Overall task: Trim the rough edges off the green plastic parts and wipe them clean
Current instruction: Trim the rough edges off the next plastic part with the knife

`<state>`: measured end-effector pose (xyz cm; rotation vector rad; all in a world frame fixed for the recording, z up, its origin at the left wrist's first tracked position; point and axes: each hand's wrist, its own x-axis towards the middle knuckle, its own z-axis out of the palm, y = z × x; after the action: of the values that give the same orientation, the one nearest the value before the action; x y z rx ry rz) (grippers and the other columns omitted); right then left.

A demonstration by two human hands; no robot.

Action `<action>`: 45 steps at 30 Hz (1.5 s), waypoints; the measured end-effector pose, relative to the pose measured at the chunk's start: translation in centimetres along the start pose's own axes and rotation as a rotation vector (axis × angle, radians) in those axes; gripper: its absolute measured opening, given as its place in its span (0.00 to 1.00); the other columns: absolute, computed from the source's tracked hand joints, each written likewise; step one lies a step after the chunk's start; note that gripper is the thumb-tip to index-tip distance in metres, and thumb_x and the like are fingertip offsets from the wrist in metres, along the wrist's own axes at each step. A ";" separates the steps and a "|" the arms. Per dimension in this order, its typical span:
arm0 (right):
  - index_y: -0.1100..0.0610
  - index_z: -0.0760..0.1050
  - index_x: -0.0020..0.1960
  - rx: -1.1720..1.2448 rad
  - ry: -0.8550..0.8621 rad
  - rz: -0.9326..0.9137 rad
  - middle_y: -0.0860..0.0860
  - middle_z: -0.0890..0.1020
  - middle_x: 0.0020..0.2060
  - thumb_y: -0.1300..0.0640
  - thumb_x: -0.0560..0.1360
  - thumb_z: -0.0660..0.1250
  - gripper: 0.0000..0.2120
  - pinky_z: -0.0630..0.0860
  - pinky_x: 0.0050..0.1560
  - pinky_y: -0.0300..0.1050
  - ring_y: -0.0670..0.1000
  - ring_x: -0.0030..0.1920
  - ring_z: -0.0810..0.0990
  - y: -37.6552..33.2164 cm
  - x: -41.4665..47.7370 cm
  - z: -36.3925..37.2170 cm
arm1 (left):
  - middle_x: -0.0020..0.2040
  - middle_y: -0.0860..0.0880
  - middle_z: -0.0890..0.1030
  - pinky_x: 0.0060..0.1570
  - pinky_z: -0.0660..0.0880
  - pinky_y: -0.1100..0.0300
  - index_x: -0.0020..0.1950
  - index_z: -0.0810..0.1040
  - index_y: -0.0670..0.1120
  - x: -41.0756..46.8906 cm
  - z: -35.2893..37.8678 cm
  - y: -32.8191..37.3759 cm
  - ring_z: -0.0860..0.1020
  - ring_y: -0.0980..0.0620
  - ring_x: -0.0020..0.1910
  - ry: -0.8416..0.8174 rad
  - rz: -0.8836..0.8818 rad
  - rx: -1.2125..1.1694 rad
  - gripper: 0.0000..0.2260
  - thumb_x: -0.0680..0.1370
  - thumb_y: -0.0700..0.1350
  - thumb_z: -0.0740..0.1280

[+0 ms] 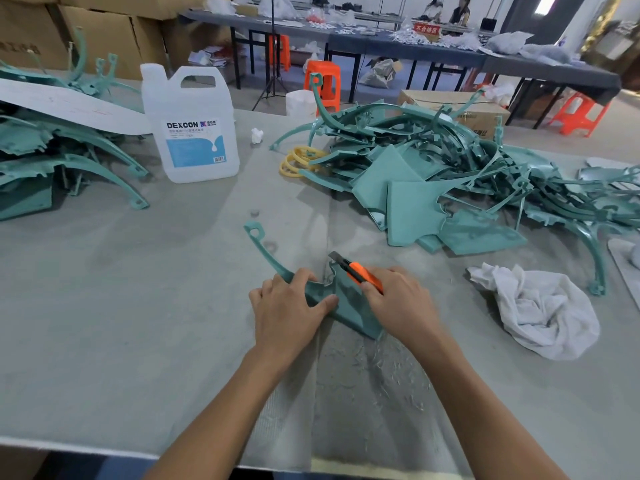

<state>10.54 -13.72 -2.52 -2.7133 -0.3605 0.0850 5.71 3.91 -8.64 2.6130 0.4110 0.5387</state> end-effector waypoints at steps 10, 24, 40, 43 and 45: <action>0.50 0.76 0.55 -0.023 0.013 0.041 0.53 0.76 0.48 0.48 0.84 0.58 0.10 0.78 0.52 0.56 0.58 0.46 0.79 0.1 0.8 -0.1 | 0.42 0.54 0.72 0.48 0.58 0.54 0.54 0.72 0.61 -0.1 0.0 0.0 0.67 0.52 0.45 -0.011 -0.002 0.000 0.21 0.71 0.73 0.60; 0.49 0.77 0.52 -0.009 0.001 0.052 0.53 0.77 0.46 0.48 0.83 0.58 0.10 0.79 0.50 0.55 0.57 0.45 0.79 0.4 1.3 0.1 | 0.41 0.55 0.71 0.47 0.58 0.54 0.53 0.71 0.61 -0.1 0.0 0.2 0.66 0.52 0.44 -0.008 -0.007 -0.001 0.21 0.70 0.73 0.59; 0.48 0.77 0.49 -0.070 -0.003 0.021 0.53 0.77 0.44 0.50 0.82 0.58 0.10 0.75 0.42 0.50 0.56 0.42 0.79 0.5 1.6 -0.5 | 0.42 0.55 0.72 0.46 0.57 0.55 0.53 0.72 0.61 0.0 0.2 -0.1 0.65 0.52 0.44 0.001 0.010 0.015 0.22 0.70 0.74 0.59; 0.52 0.76 0.55 -0.141 0.009 0.076 0.55 0.77 0.50 0.50 0.83 0.58 0.10 0.75 0.50 0.53 0.61 0.49 0.79 1.0 2.0 -0.7 | 0.41 0.55 0.73 0.46 0.57 0.55 0.53 0.72 0.60 -0.1 0.0 -0.1 0.66 0.52 0.44 -0.015 0.006 0.007 0.23 0.70 0.75 0.57; 0.53 0.76 0.56 -0.117 0.029 0.111 0.55 0.77 0.51 0.50 0.83 0.57 0.11 0.75 0.53 0.55 0.61 0.51 0.78 1.7 1.8 -0.9 | 0.41 0.55 0.73 0.46 0.57 0.55 0.53 0.71 0.61 -0.2 0.0 -0.1 0.67 0.52 0.44 -0.023 0.011 0.000 0.23 0.70 0.75 0.57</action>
<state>12.79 -15.06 -2.42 -2.8462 -0.2119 0.0566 5.52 3.96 -8.71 2.6208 0.3894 0.5125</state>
